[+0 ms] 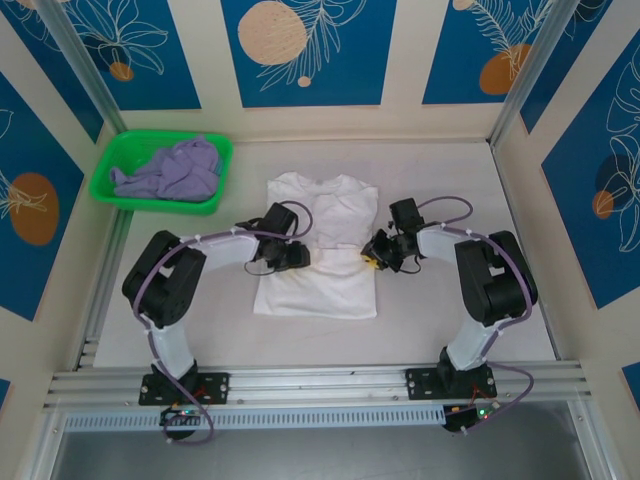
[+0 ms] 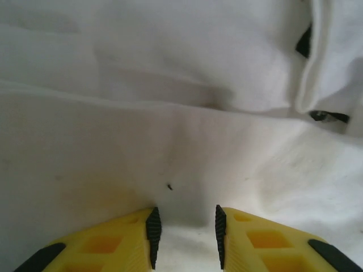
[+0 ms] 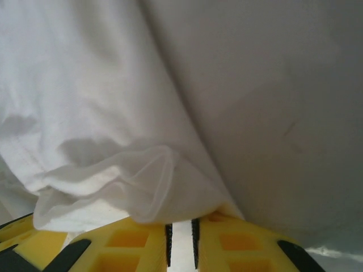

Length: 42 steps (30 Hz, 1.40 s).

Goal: Fold and stack the t-shirts

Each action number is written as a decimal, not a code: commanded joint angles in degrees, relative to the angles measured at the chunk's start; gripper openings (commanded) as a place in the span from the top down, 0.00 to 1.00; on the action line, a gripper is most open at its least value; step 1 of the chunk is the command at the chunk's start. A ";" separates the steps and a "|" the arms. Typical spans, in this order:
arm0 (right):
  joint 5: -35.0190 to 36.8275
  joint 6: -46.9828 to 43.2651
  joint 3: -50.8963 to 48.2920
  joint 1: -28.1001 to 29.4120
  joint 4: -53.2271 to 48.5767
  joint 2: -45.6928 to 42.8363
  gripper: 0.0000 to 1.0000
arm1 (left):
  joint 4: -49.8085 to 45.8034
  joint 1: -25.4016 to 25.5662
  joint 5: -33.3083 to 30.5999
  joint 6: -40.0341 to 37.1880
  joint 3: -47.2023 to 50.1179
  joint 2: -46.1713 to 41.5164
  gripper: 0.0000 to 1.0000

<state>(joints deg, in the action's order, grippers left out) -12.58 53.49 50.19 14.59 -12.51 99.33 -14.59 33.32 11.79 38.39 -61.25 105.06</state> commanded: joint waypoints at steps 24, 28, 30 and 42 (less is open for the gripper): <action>2.95 4.13 -10.49 20.50 4.16 -18.36 0.70 | -4.10 -8.14 -3.92 3.26 15.05 -27.79 0.27; 5.01 6.59 -9.49 28.80 5.17 -15.13 0.70 | -4.58 -8.14 -2.30 2.08 20.10 -28.94 0.33; 5.44 7.59 -9.49 31.12 5.48 -13.15 0.70 | -4.99 -8.09 -2.96 1.69 22.09 -28.74 0.34; 5.44 11.28 -20.02 30.84 5.87 -10.89 0.70 | -9.15 -8.27 -9.51 3.87 34.19 -34.31 0.28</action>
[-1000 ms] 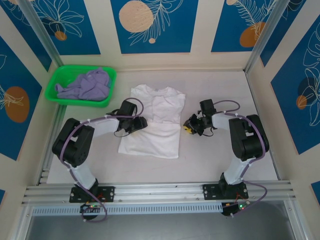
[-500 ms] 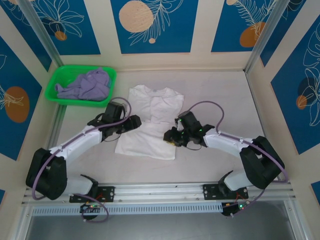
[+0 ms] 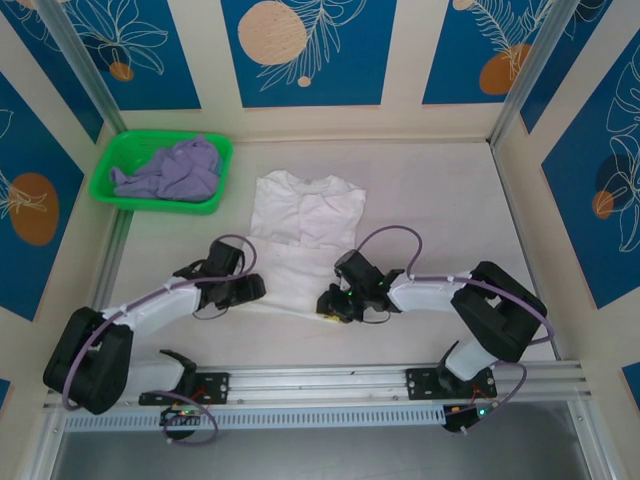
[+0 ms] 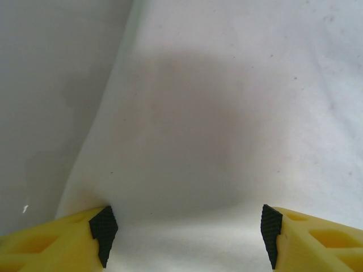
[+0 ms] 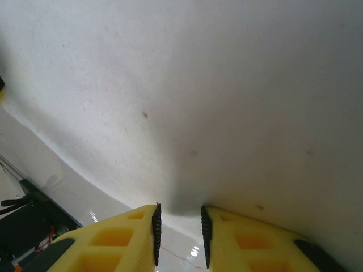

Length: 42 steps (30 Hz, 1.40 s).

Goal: Fold and stack the t-shirts

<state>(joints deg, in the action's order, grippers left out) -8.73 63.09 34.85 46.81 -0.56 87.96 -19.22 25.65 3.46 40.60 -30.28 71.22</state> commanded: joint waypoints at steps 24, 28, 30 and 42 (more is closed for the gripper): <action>9.44 0.69 -11.63 -8.23 -25.29 -36.69 0.45 | -16.35 -0.52 14.91 5.73 3.54 -19.03 0.32; 4.54 -2.55 -12.90 -13.70 -25.89 -36.19 0.47 | -12.87 -0.51 16.74 9.46 7.31 -19.57 0.37; 2.98 -4.24 -12.22 -14.37 -25.61 -33.05 0.48 | -10.24 -0.51 17.48 11.92 9.06 -20.09 0.40; 2.14 -5.97 -9.38 -11.17 -20.12 -23.63 0.52 | -9.05 -0.29 13.94 16.30 11.30 -21.94 0.50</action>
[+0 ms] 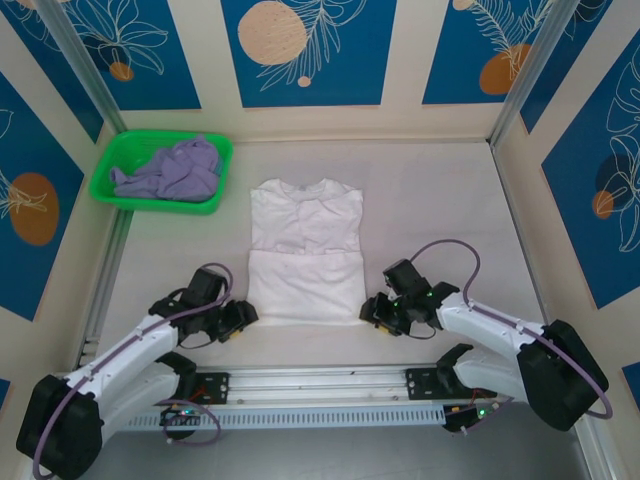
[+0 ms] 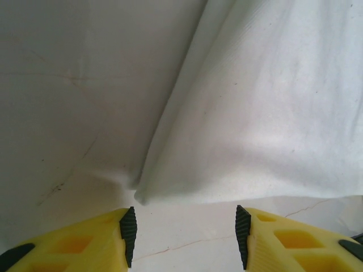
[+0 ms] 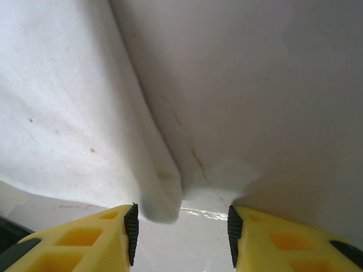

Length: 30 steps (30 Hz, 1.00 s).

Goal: Fold and stack the t-shirts

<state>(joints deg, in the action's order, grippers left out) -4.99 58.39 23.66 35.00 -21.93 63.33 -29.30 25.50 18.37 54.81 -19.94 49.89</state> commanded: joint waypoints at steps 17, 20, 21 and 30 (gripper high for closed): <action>0.25 -1.65 4.70 1.89 3.30 10.94 0.83 | 6.65 0.26 -4.45 0.92 1.07 7.40 0.86; 0.39 -2.31 5.23 2.00 2.92 11.63 0.94 | 6.01 0.52 -5.83 -0.58 -0.19 8.02 0.98; 0.75 -2.47 5.44 2.15 2.33 11.75 0.97 | 5.14 0.60 -6.50 -1.44 -0.82 8.14 1.00; 4.09 -3.43 6.31 6.67 -5.06 9.26 1.00 | -5.00 6.79 -9.65 -5.68 -4.51 6.42 1.00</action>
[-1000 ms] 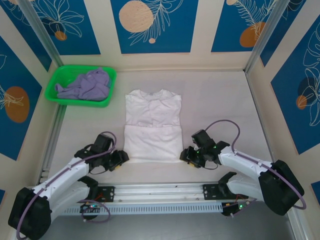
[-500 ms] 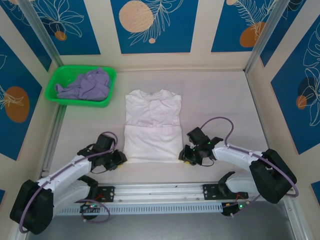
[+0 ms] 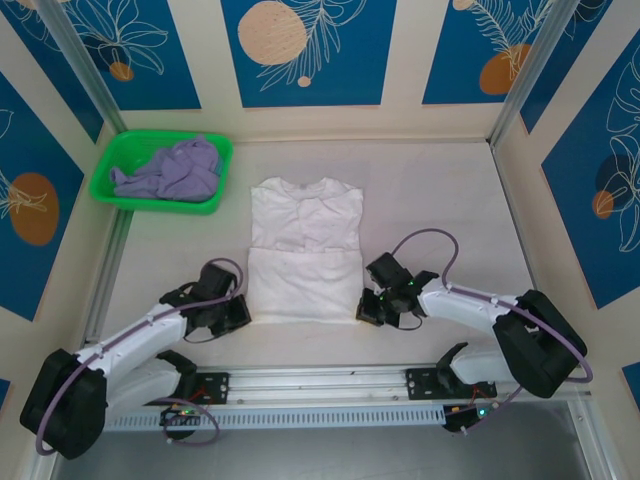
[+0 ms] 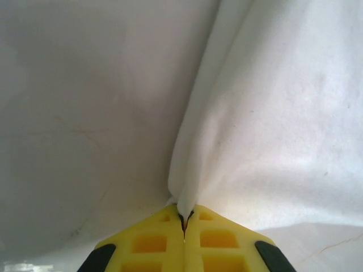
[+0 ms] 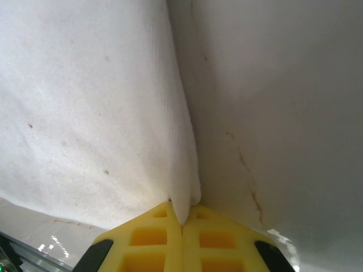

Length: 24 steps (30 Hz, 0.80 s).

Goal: Fold and stack the t-shirts

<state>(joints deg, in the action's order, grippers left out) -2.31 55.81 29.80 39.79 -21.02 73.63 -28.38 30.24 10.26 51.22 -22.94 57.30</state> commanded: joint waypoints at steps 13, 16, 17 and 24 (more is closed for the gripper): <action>-0.32 5.57 -1.90 13.40 -13.40 -12.17 1.00 | -20.55 6.58 8.68 1.10 -2.15 -15.70 1.00; 0.51 6.68 -1.28 13.55 -15.62 -16.55 1.00 | -22.12 6.59 10.64 2.00 -4.40 -18.17 1.00; 1.10 6.93 -0.75 13.55 -16.43 -17.87 1.00 | -22.24 6.56 10.72 2.30 -5.50 -18.75 1.00; 5.11 3.53 8.92 7.23 -22.16 -22.56 1.00 | -17.36 5.59 7.91 -0.99 -20.01 -10.86 1.00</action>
<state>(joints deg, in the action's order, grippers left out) 0.54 60.84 34.09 49.84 -39.72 52.36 -48.42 36.23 18.17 51.94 -38.04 43.40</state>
